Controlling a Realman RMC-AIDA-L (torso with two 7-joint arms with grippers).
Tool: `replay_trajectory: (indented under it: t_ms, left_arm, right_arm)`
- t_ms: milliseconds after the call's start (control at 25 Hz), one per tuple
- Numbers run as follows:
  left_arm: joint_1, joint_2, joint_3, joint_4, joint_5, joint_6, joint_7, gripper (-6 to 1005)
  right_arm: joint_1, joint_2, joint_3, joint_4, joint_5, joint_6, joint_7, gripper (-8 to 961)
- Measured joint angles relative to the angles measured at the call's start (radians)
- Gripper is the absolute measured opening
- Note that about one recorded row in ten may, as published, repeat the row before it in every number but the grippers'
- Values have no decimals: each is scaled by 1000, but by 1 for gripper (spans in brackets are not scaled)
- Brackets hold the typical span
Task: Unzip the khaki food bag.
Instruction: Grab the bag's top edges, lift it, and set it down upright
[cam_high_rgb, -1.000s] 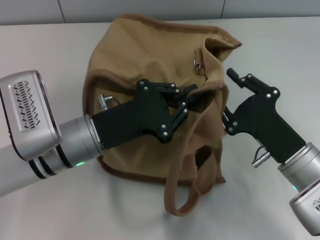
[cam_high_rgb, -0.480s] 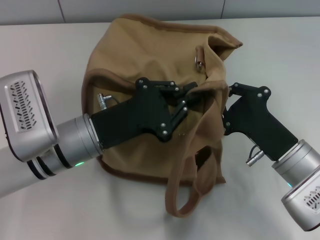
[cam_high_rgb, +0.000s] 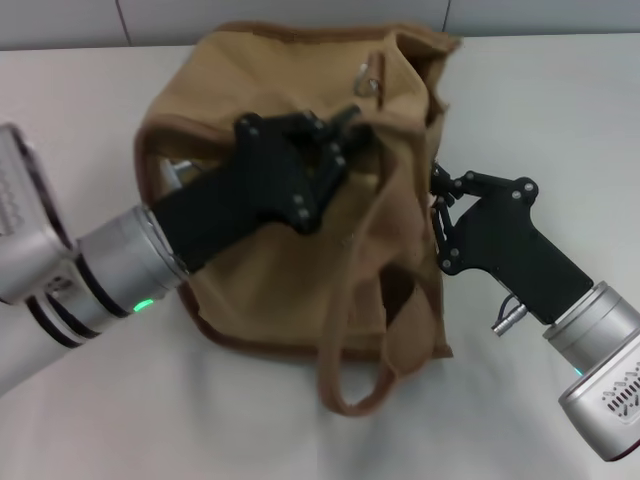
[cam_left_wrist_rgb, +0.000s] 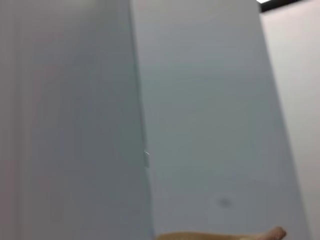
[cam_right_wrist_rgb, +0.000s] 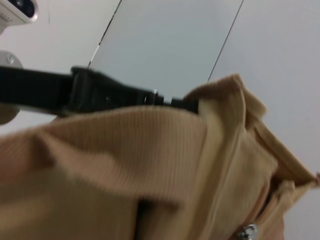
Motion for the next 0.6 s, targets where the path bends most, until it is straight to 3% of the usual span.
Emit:
replay_trajectory:
  t_ms: [40, 80, 600]
  left_arm:
    - [0, 0, 0, 0, 0, 0, 0, 71]
    - [22, 0, 28, 2, -124, 22, 1, 71]
    - [145, 0, 23, -19, -439, 92, -58, 70]
  right_arm:
    - [-1, 0, 0, -2, 0, 0, 0, 16]
    - [-4, 0, 0, -6, 0, 1, 0, 20]
    - [-44, -3, 11, -45, 7, 1, 8, 64]
